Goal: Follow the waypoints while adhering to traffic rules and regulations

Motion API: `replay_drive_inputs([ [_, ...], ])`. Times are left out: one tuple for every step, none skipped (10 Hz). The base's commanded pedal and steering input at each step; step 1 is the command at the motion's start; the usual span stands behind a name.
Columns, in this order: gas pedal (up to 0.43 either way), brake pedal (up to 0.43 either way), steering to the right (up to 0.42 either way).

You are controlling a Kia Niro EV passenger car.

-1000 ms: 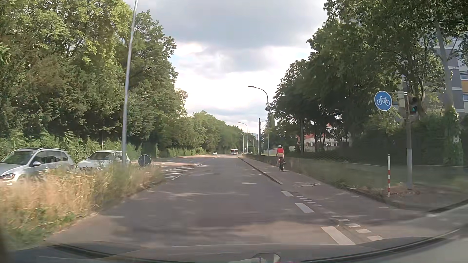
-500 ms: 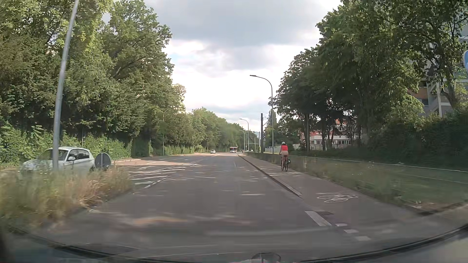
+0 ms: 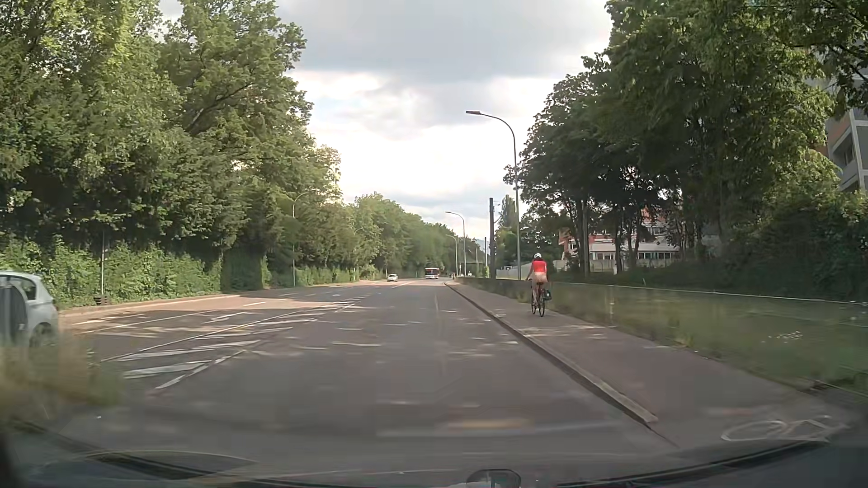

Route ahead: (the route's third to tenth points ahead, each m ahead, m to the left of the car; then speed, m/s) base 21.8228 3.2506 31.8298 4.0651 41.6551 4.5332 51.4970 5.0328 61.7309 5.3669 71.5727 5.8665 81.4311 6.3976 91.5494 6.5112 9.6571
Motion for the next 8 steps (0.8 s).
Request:
replay_drive_inputs([
  [0.228, 0.000, -0.009],
  [0.228, 0.000, -0.009],
  [0.240, 0.000, -0.010],
  [0.240, 0.000, -0.011],
  [0.240, 0.000, -0.012],
  [0.240, 0.000, -0.013],
  [0.240, 0.000, -0.013],
  [0.240, 0.000, -0.013],
])
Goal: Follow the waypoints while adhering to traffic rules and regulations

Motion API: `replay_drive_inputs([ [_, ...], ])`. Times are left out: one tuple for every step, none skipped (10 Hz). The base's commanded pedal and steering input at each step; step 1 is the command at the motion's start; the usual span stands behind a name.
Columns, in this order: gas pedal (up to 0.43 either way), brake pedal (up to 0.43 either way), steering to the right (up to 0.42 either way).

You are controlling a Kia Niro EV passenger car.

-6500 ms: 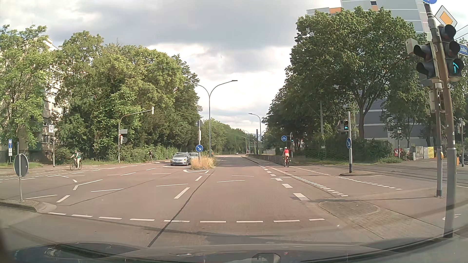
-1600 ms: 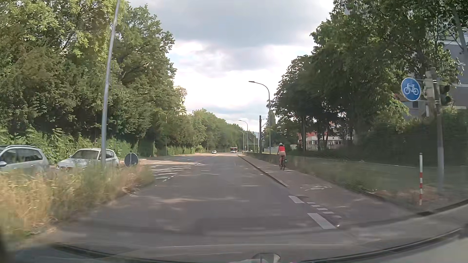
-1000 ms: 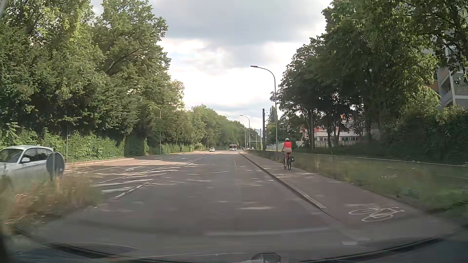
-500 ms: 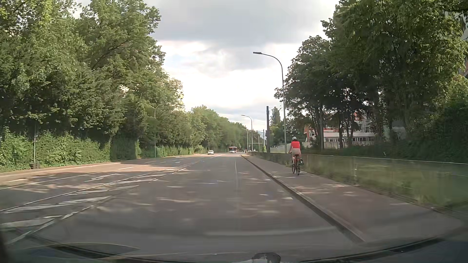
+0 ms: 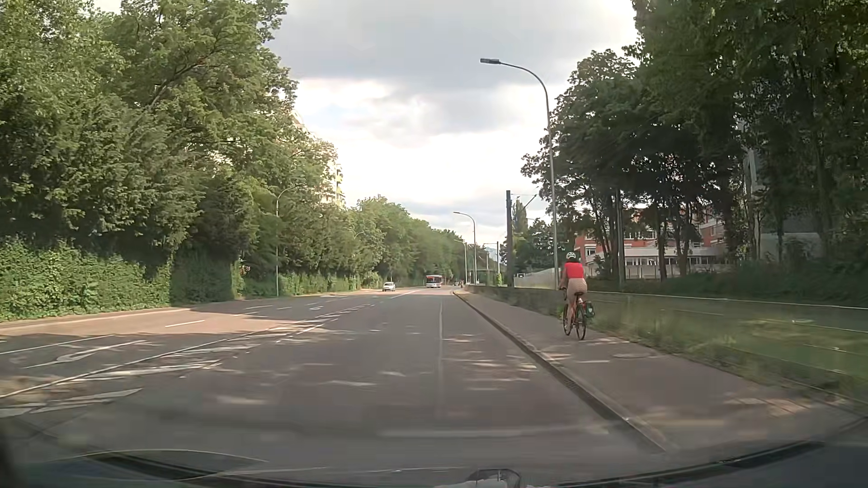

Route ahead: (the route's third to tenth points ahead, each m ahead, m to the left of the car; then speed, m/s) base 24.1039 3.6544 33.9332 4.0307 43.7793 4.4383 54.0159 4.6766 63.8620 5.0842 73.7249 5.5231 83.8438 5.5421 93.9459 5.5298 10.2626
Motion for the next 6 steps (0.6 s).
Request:
replay_drive_inputs([
  [0.240, 0.000, -0.013],
  [0.240, 0.000, -0.012],
  [0.228, 0.000, -0.012],
  [0.189, 0.000, -0.011],
  [0.169, 0.000, -0.010],
  [0.169, 0.000, -0.009],
])
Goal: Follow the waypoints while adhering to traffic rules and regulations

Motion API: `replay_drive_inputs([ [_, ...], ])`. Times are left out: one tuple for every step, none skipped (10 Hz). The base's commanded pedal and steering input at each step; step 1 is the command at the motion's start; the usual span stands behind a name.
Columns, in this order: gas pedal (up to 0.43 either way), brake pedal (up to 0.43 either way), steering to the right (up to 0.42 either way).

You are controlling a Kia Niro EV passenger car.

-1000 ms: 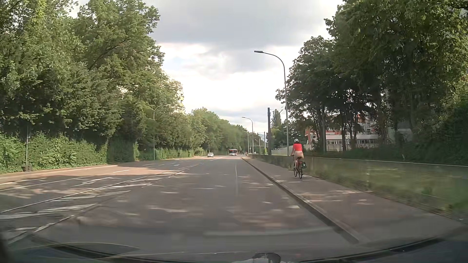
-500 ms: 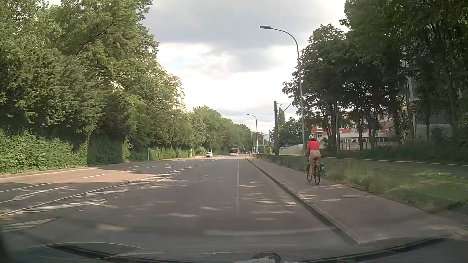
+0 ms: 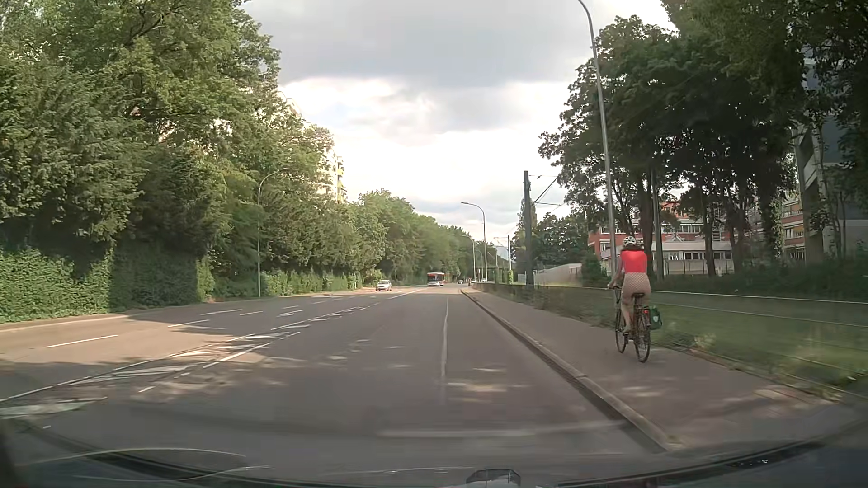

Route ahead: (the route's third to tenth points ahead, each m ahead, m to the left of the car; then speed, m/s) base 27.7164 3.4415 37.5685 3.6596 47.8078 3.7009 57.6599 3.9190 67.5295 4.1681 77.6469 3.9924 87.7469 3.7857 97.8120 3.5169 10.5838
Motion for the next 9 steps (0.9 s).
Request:
replay_drive_inputs([
  [0.169, 0.000, -0.007],
  [0.169, 0.000, -0.005],
  [0.169, 0.000, -0.005],
  [0.169, 0.000, -0.004],
  [0.169, 0.000, -0.004],
  [0.169, 0.000, -0.004],
  [0.169, 0.000, -0.004],
  [0.169, 0.000, -0.004],
  [0.169, 0.000, -0.004],
])
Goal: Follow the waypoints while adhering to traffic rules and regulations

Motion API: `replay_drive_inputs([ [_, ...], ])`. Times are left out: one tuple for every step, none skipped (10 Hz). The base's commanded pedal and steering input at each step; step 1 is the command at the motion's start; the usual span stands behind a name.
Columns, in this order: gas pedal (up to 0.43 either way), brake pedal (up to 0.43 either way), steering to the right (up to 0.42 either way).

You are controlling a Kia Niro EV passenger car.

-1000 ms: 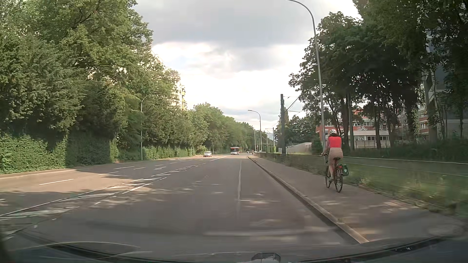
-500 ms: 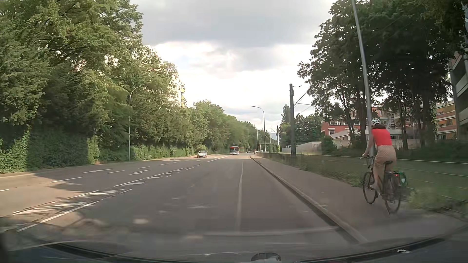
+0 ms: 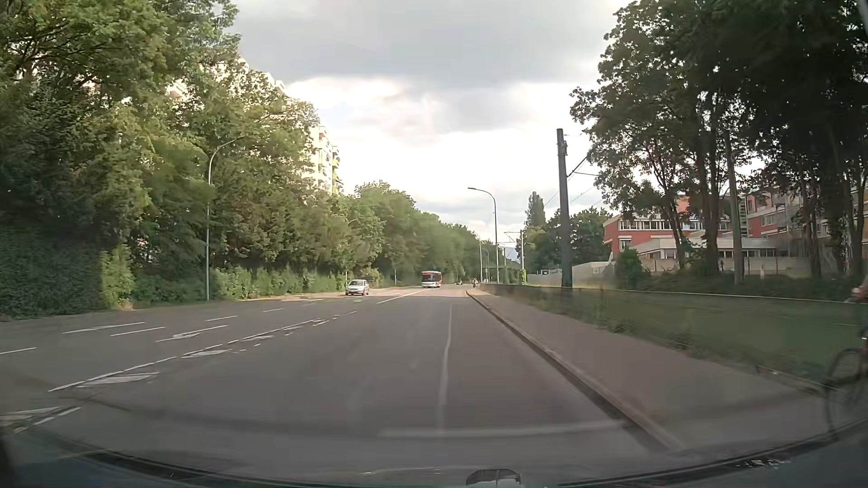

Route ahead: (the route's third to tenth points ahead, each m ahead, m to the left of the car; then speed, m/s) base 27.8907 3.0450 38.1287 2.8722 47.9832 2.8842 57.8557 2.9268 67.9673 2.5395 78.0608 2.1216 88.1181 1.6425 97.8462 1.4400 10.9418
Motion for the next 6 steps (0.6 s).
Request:
replay_drive_inputs([
  [0.169, 0.000, -0.004],
  [0.169, 0.000, -0.004],
  [0.169, 0.000, -0.004],
  [0.169, 0.000, -0.004],
  [0.169, 0.000, -0.004],
  [0.169, 0.000, -0.004],
])
